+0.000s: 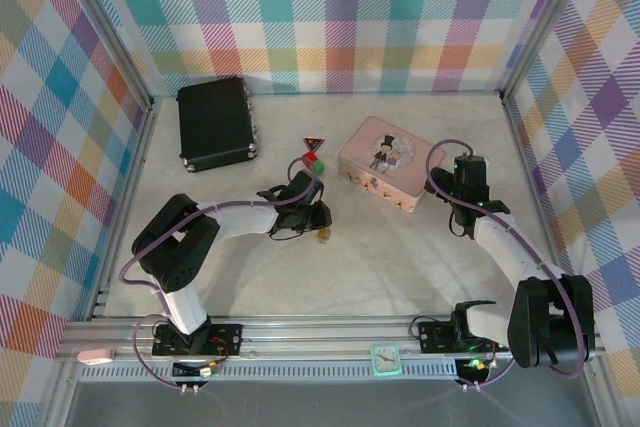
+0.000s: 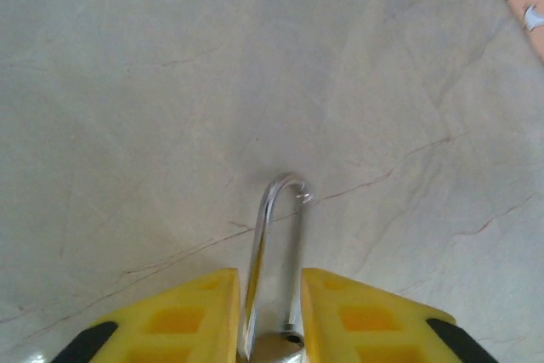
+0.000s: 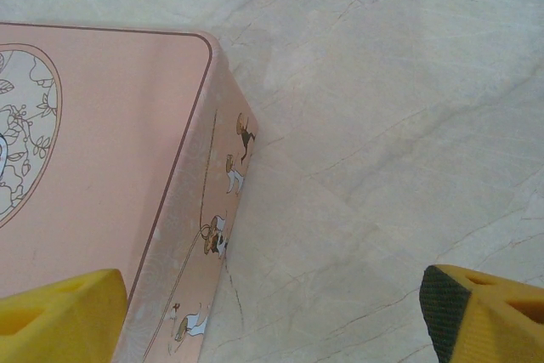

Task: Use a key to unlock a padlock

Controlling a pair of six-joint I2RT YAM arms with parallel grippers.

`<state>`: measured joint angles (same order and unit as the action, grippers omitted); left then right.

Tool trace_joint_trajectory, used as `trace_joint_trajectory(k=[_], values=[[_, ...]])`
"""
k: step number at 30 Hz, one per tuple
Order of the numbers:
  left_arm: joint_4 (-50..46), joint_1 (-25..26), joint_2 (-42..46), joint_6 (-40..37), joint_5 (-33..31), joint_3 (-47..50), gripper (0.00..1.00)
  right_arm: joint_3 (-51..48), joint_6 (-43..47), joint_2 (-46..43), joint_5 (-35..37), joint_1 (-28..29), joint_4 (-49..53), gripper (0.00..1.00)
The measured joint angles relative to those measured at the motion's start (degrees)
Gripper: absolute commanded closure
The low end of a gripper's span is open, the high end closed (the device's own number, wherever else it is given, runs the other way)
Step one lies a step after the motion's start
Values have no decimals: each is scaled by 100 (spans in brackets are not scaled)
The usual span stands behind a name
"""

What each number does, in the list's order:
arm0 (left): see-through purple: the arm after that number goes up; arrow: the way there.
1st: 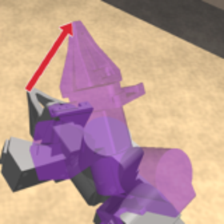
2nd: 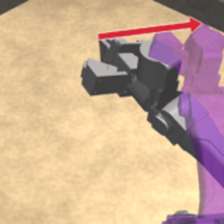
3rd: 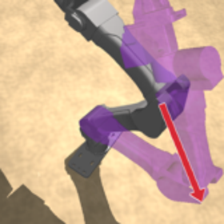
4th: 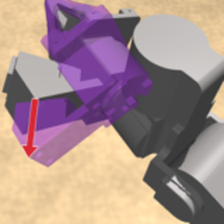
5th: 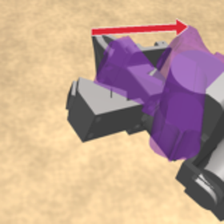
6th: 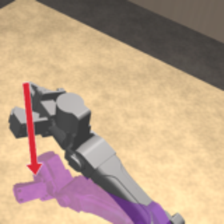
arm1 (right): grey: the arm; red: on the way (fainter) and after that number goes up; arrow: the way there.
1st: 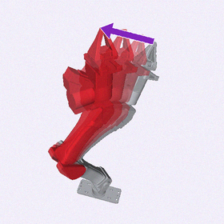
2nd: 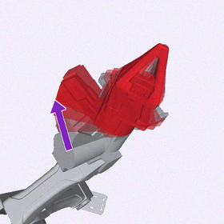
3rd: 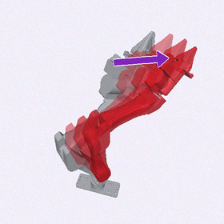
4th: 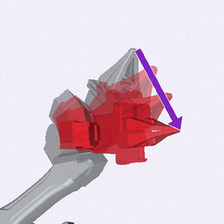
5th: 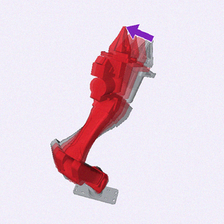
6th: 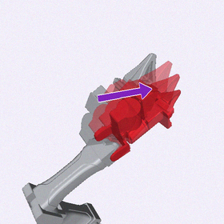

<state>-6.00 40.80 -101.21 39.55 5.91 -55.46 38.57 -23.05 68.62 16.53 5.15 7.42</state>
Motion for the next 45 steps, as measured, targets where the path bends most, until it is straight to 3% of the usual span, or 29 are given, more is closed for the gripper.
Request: trace_joint_trajectory(k=[9, 13, 22, 30, 34, 36, 38, 45], values=[[-103, 4, 59, -70, -398, -74, 28, -74, 160, 118, 63, -2, -227, 10], [-358, -166, 551, -376, -863, -74, 21, -94, 514, 358, 63, -20, -522, 11], [-588, -1207, 1821, -1582, -2074, -68, 19, -732, 1370, 883, -7, -33, -2452, 11], [-170, -2398, 2752, -2385, -3353, 1023, 19, -1012, 1974, 1390, -225, -33, -4017, 9], [201, -2704, 2758, -2601, -4131, 1478, 19, -1130, 2031, 1615, -378, -118, -4638, 8], [444, -2763, 2684, -2723, -4470, 1668, 19, -1187, 2035, 1626, -470, -181, -4754, 1], [754, -2787, 2479, -2850, -4739, 1827, 19, -1202, 2039, 1644, -529, -227, -4804, 1], [2170, -2820, 1930, -3322, -4791, 2483, 19, -1202, 2037, 1674, -638, -249, -4841, 1]])
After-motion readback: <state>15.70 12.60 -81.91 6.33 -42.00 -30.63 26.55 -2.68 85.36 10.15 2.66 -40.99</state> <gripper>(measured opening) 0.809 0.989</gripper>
